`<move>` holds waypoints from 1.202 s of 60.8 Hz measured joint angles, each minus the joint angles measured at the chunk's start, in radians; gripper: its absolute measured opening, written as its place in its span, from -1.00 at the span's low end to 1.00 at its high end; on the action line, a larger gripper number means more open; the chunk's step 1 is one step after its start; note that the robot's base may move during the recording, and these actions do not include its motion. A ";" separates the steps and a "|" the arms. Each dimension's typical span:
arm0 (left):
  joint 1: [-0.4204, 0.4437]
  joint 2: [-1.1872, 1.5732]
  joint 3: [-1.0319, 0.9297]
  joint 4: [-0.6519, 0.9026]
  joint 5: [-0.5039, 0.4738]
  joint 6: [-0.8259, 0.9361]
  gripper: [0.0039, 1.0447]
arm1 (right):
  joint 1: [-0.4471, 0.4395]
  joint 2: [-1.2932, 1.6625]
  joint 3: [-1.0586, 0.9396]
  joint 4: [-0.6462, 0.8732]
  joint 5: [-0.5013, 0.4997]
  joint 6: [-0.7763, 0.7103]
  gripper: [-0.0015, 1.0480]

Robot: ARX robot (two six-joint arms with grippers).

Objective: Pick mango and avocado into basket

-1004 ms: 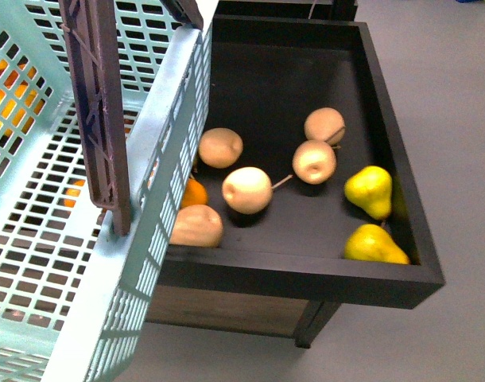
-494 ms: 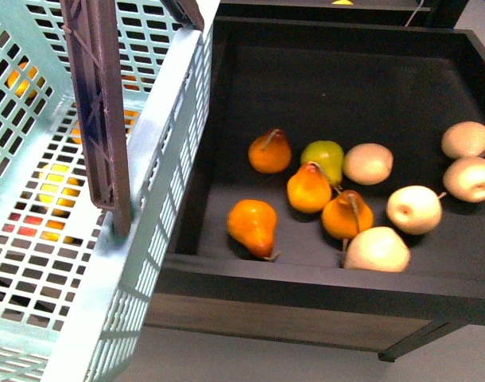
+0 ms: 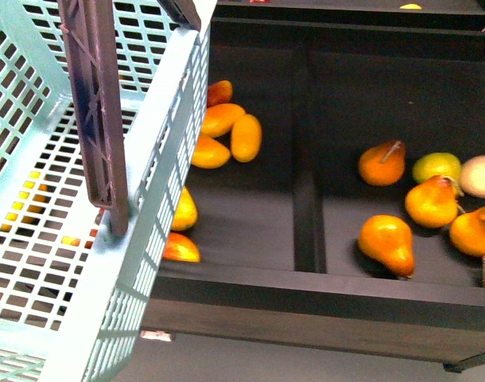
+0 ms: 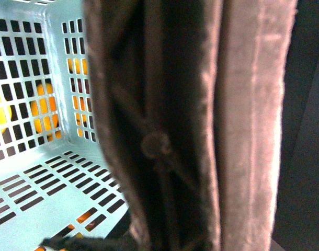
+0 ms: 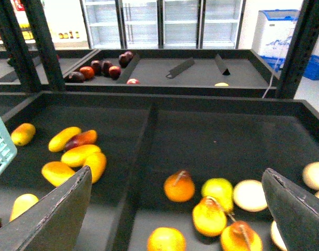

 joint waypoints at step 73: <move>0.001 0.001 0.000 0.000 -0.005 0.002 -0.73 | 0.000 0.000 0.000 0.000 0.000 0.000 0.83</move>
